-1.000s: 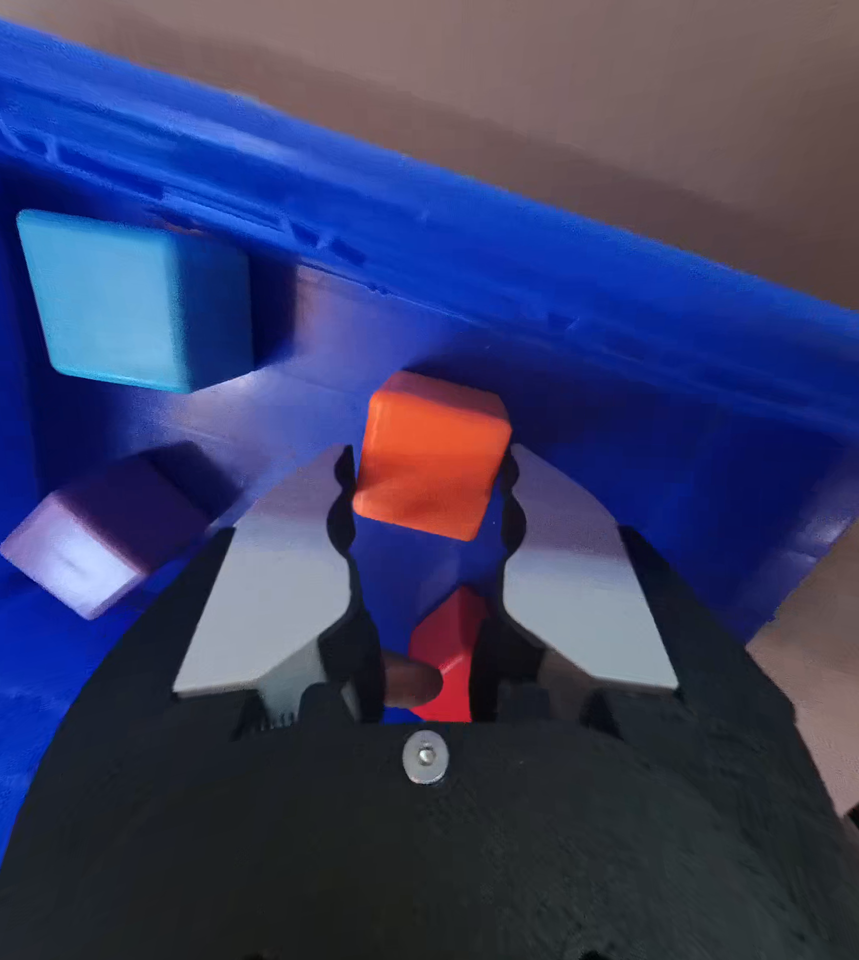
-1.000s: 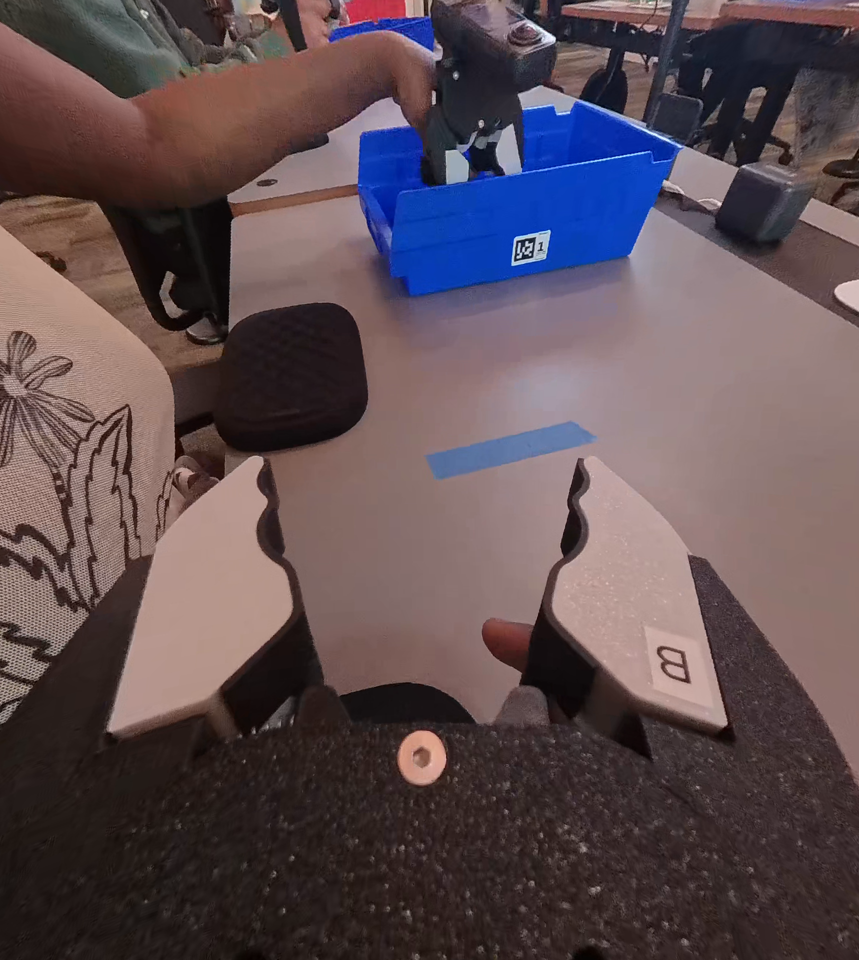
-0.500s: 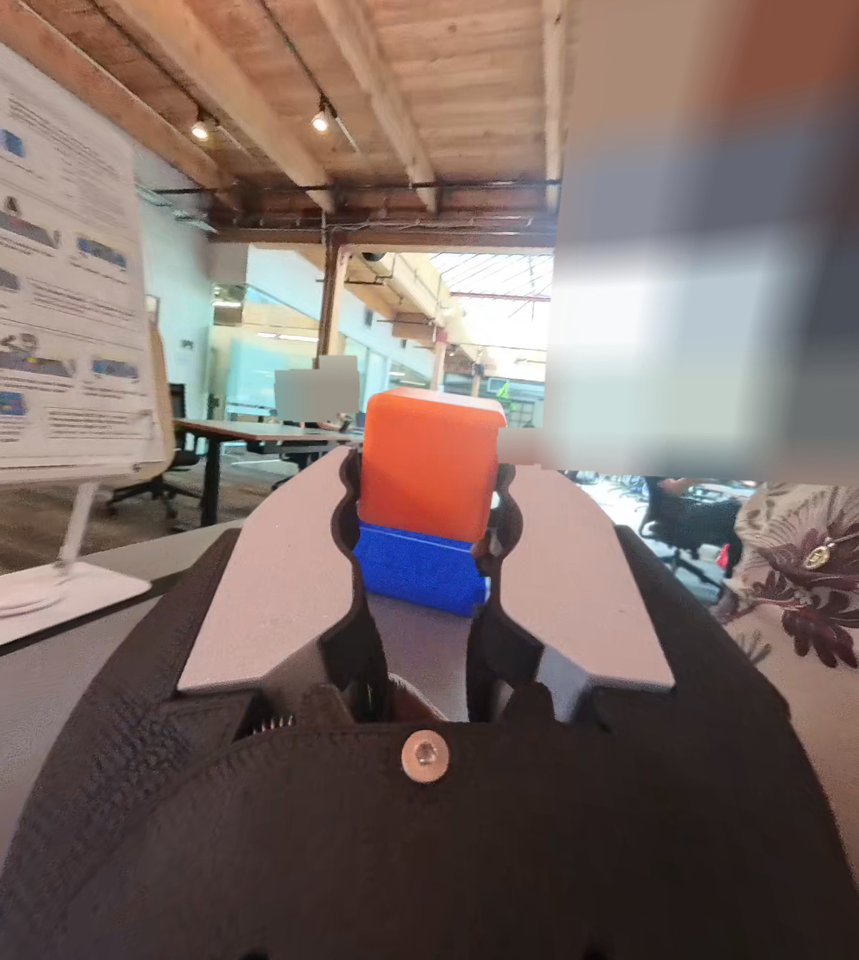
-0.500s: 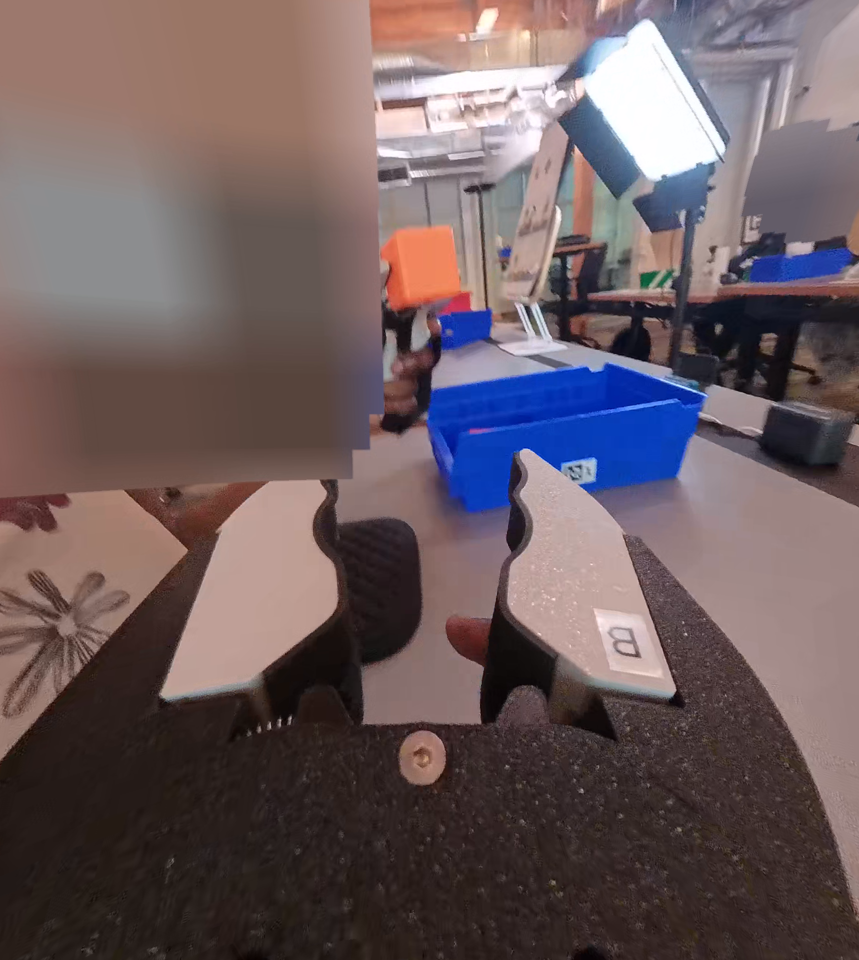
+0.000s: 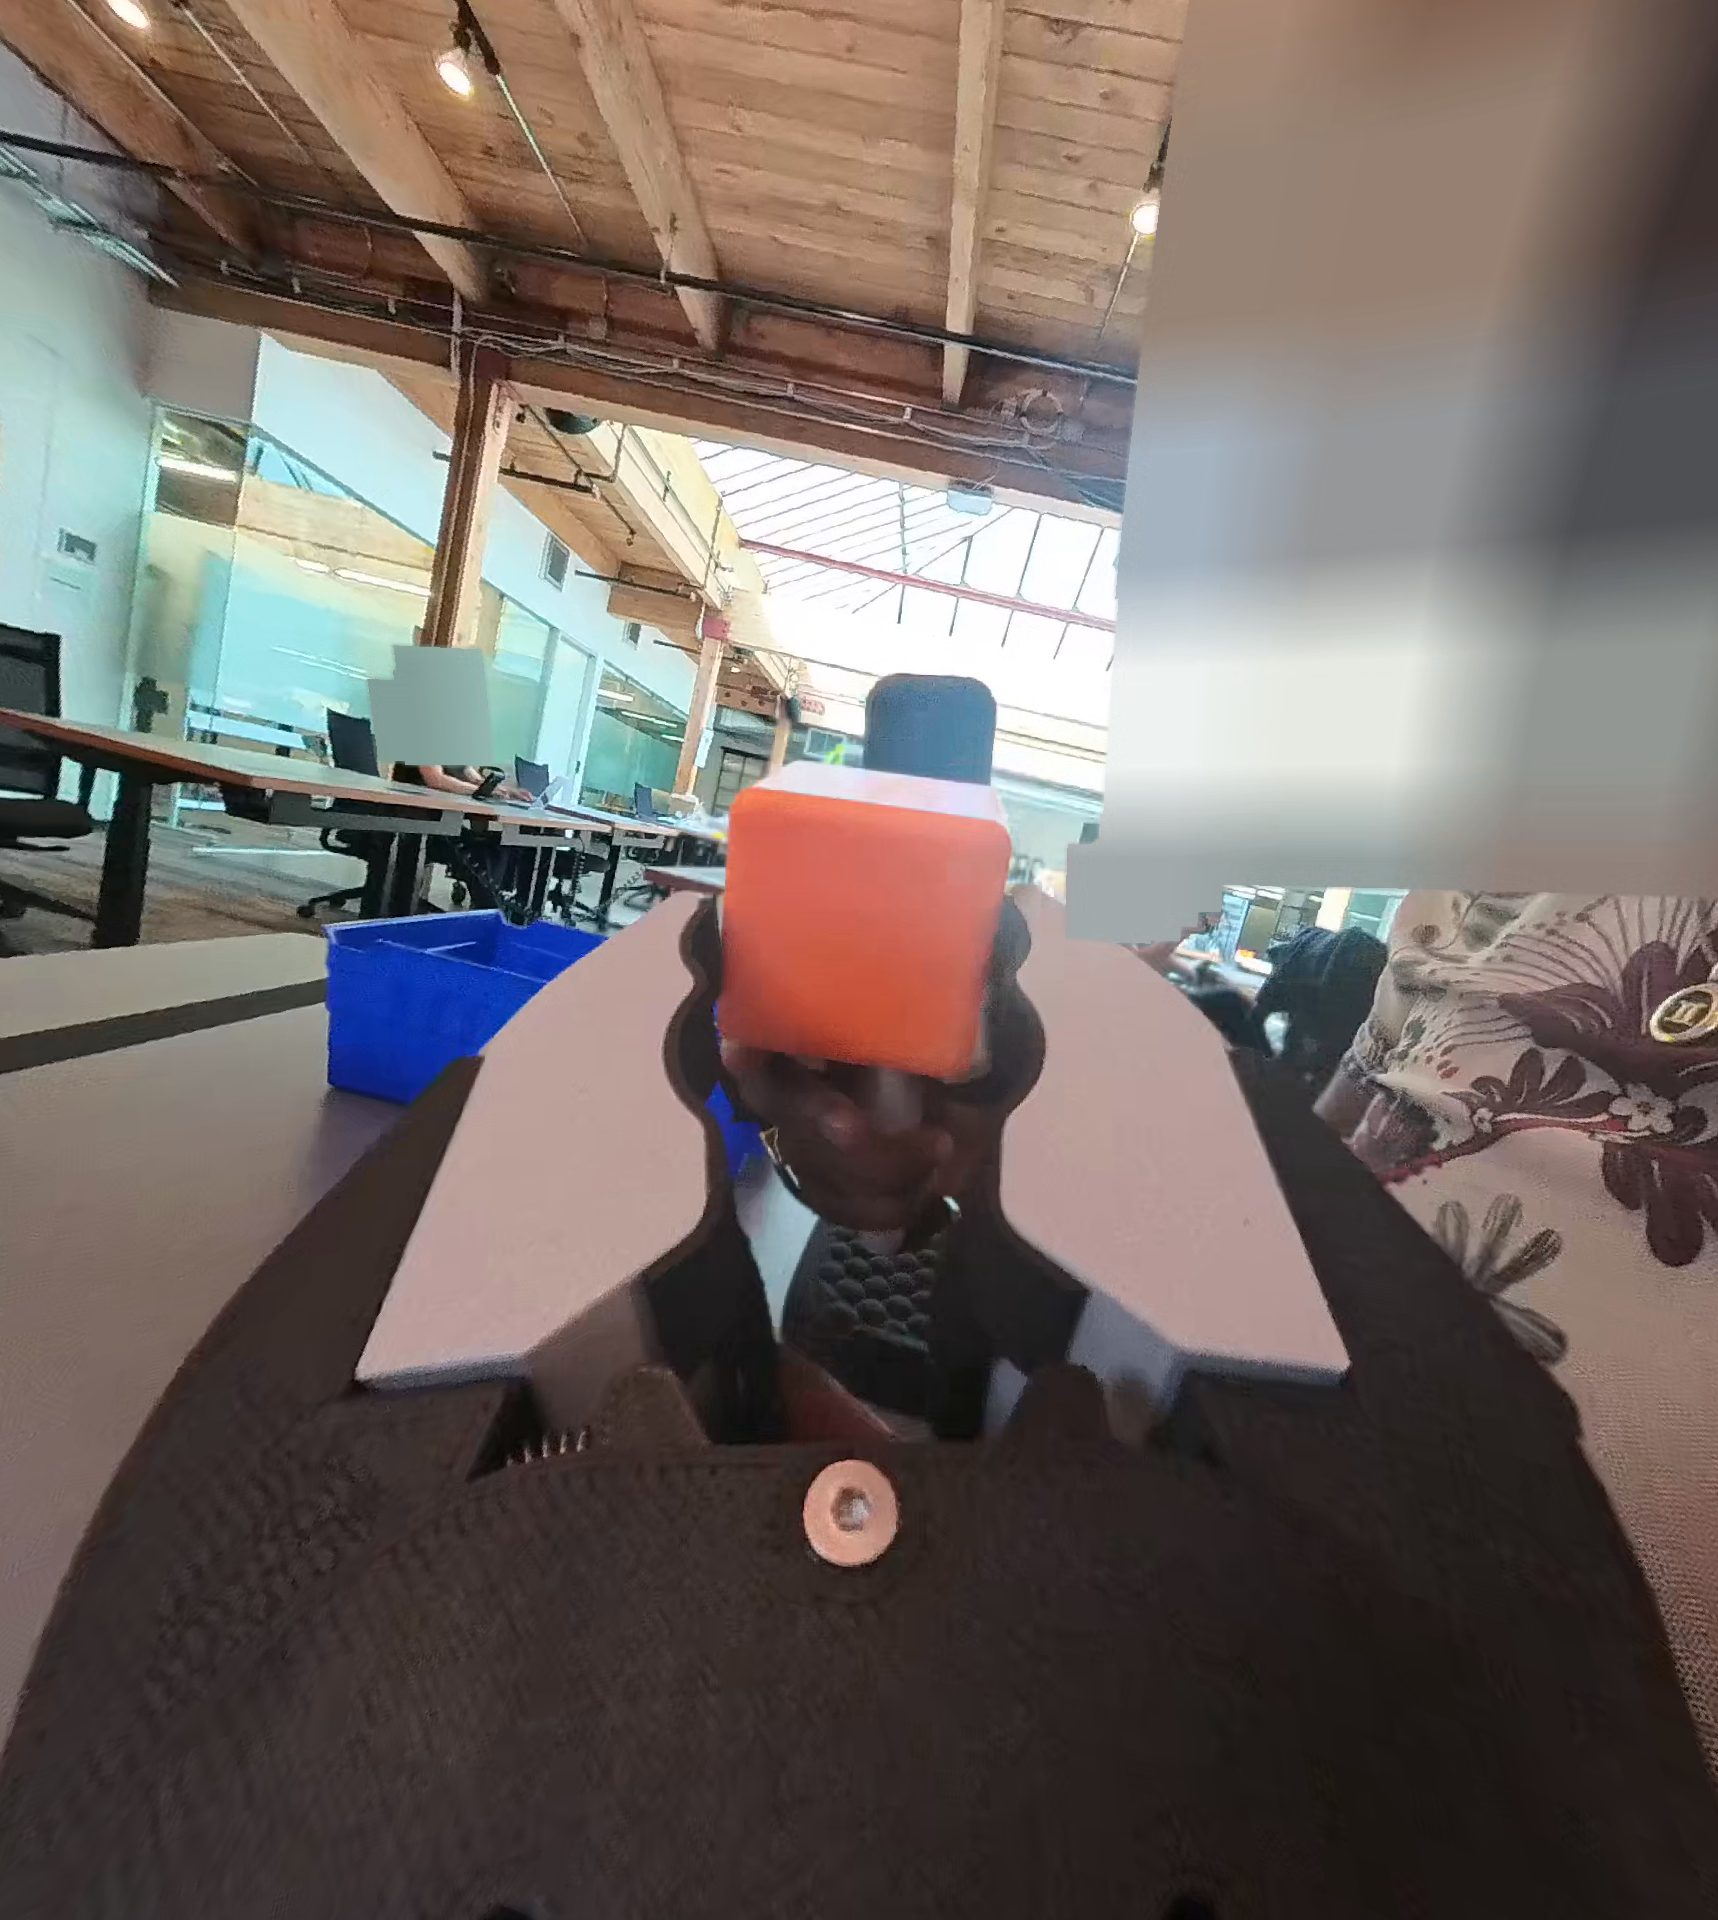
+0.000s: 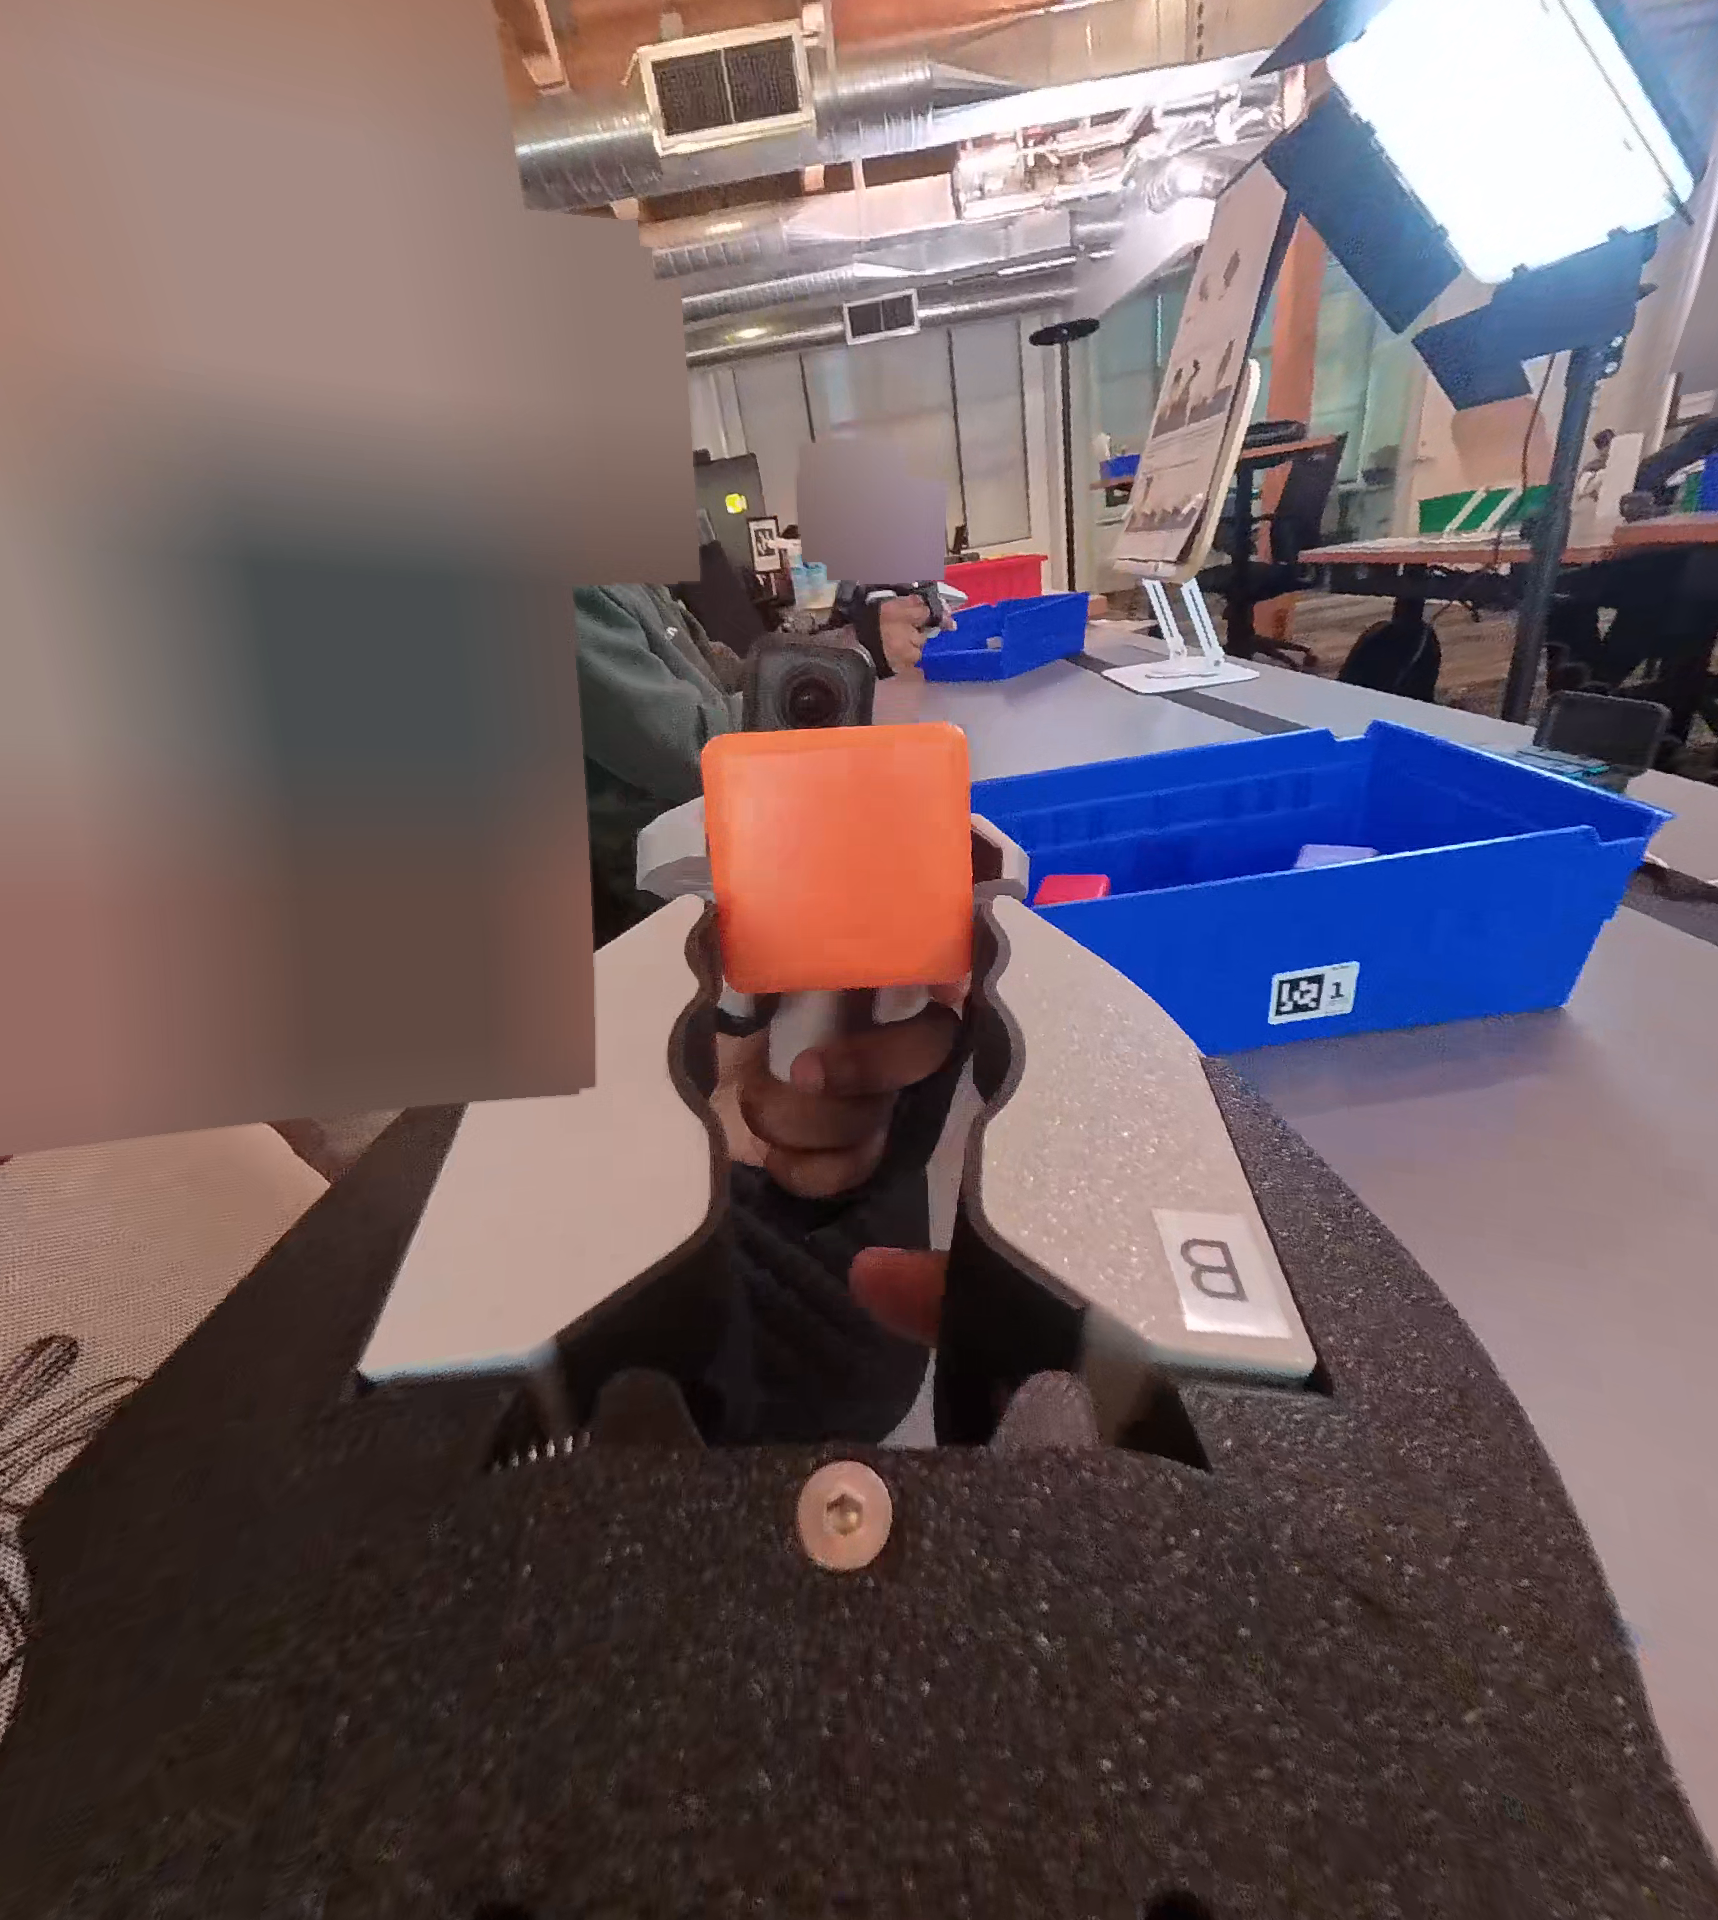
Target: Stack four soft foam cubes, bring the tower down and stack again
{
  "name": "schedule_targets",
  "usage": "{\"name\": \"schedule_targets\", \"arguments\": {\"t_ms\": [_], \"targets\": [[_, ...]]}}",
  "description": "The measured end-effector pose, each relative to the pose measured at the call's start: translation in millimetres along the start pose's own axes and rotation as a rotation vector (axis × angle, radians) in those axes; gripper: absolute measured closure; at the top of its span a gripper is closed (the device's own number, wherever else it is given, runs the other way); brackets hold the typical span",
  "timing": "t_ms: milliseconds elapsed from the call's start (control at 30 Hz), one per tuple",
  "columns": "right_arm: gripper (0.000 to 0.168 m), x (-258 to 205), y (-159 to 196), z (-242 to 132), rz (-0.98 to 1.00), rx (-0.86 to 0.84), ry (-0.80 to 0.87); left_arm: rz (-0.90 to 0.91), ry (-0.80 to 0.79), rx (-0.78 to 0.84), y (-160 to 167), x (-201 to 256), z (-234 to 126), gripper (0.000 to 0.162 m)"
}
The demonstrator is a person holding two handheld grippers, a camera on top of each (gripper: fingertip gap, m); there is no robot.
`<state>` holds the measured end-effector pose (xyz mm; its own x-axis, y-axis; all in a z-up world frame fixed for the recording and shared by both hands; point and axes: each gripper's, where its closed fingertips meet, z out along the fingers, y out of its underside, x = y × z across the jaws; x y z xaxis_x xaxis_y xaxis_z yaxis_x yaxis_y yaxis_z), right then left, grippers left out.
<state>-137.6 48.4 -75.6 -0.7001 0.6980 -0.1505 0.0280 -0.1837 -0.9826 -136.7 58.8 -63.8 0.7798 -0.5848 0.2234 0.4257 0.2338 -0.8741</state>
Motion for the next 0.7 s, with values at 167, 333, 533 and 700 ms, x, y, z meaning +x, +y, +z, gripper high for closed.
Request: {"name": "schedule_targets", "arguments": {"t_ms": [167, 333, 533, 700], "targets": [[0.121, 4.7, 10.3, -8.2, -0.021, -0.078, -0.007, 0.004, -0.023, -0.137, 18.3, -3.8, 0.4, 0.111], [0.122, 31.3, 36.7, -33.0, -0.179, -0.368, 0.067, 0.208, -0.304, -0.513, 41.0, -35.0, -37.1, 0.089], [0.122, 85.2, 107.8, -72.5, -0.200, -0.883, 0.128, 0.317, -0.527, -0.802, 38.7, -47.2, -93.2, 0.085], [0.121, 98.9, 141.7, -82.2, -0.213, -1.075, 0.158, 0.348, -0.597, -0.832, 25.7, -48.0, -114.0, 0.085]]}}
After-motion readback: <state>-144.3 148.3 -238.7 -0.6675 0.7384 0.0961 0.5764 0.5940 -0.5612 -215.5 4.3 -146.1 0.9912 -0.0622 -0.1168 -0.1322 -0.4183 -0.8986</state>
